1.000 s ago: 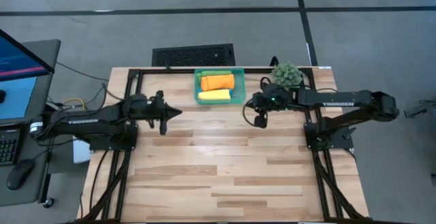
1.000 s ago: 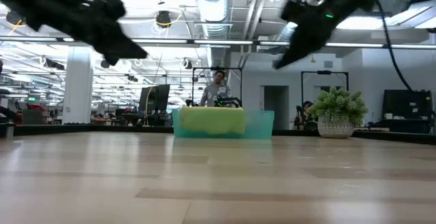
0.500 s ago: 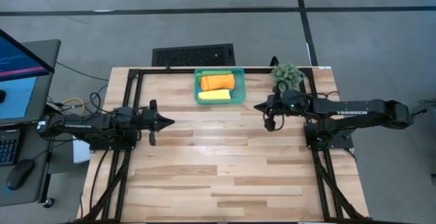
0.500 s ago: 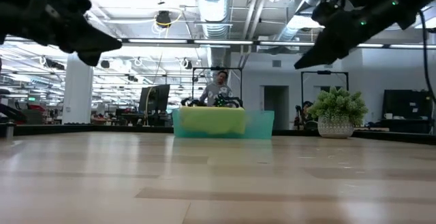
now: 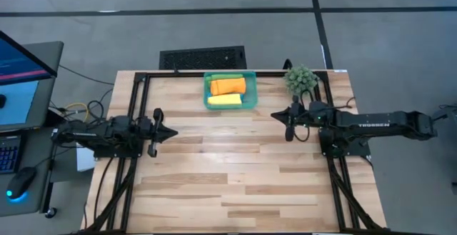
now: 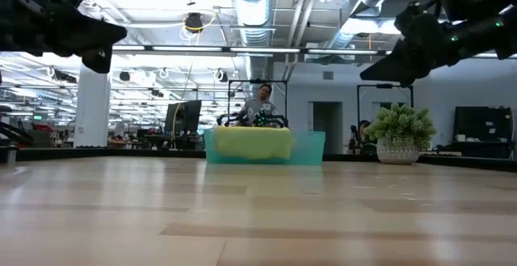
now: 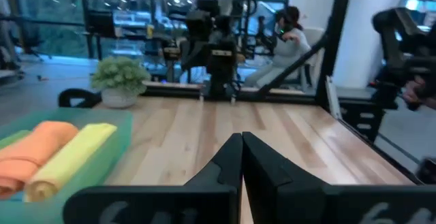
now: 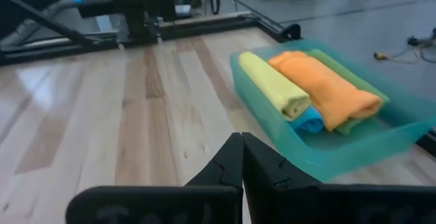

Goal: Roll microfiber towels into tight, uniform cylinder then place into a basket
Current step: Return to Home Position

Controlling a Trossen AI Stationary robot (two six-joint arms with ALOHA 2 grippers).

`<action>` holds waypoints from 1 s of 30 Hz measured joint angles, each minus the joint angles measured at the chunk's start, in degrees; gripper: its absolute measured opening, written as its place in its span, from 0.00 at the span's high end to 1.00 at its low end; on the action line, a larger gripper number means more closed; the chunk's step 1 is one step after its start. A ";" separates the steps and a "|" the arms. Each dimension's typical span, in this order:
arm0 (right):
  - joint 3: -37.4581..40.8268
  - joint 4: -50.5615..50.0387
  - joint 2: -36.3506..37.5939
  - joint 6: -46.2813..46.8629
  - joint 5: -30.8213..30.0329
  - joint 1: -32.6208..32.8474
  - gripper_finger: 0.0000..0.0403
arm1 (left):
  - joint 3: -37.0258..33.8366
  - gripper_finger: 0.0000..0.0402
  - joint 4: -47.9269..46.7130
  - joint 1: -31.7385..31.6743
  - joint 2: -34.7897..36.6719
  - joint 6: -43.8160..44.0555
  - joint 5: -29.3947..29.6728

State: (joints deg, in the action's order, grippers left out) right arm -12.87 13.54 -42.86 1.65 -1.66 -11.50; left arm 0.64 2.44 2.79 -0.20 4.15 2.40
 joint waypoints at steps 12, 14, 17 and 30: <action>8.27 8.02 9.26 -2.96 -0.37 0.50 0.94 | -0.02 1.00 4.03 1.83 0.01 0.56 1.46; 9.19 7.49 12.22 -3.61 -0.49 0.40 0.95 | 0.05 1.00 4.58 1.83 0.01 0.29 1.46; 10.64 5.62 16.97 -3.62 -0.86 -0.10 0.95 | 1.20 1.00 3.03 1.83 -0.04 0.53 1.89; 12.29 -12.03 33.11 -0.43 -1.22 -0.38 0.95 | 1.80 1.00 1.53 1.83 -0.01 -1.74 3.58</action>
State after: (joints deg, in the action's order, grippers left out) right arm -0.58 1.51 -9.75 1.22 -2.87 -11.88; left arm 2.45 3.97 4.62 -0.21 2.42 5.98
